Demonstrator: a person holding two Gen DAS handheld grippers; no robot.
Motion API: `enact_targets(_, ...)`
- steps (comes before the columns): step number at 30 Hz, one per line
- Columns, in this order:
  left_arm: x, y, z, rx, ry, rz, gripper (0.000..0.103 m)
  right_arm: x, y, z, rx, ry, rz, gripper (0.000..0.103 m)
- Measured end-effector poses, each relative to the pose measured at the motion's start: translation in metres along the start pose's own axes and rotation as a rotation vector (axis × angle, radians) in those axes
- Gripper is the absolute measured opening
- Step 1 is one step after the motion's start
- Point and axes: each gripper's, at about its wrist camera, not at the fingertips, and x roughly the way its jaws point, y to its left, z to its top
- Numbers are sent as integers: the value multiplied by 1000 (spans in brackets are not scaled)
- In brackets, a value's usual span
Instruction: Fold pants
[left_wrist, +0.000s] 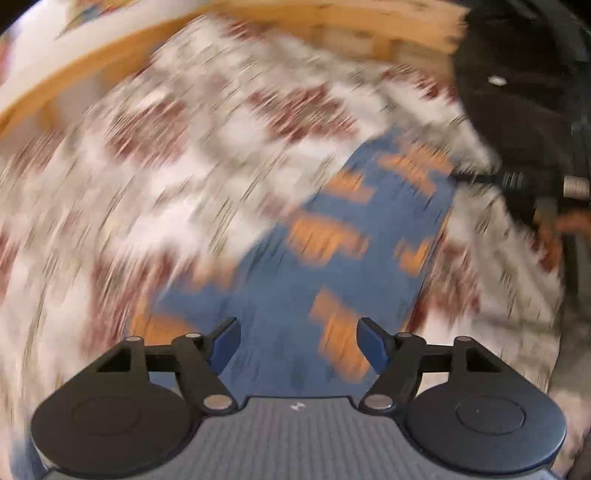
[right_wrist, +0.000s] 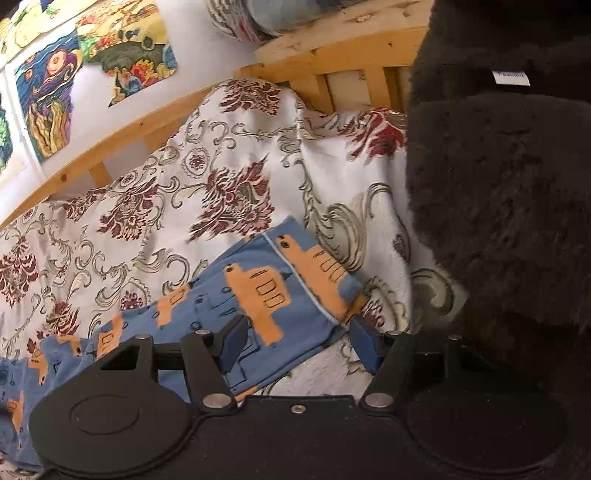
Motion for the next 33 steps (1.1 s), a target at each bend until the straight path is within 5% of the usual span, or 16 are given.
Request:
enact_targets(5,64,-39,112,156,-50,-102,96,8,-9,3,87,-13,-4,61)
enact_targets(8,109,-58,163,147,-24,-129,99,14,-9,3,98,-18,-22,64)
enact_targets(11,148,-70,202,88,37,-184,102,17,-6,2,82,-14,-2,78)
enact_targets(15,182,-77,229,-7,127,-245,102,21,7,-1,43,-3,-1,94)
enact_targets(20,200,-92,245,-28,223,-226,102,22,14,-7,90,-50,-53,99)
enact_targets(24,210,-100,251,62,246,-249,102,16,-3,-4,317,-172,-95,87)
enact_targets(28,212,-92,250,172,220,-306,101,14,-17,1,450,-186,-97,75)
enact_targets(33,221,-69,248,177,252,-381,91,25,-34,-2,485,-122,-107,22)
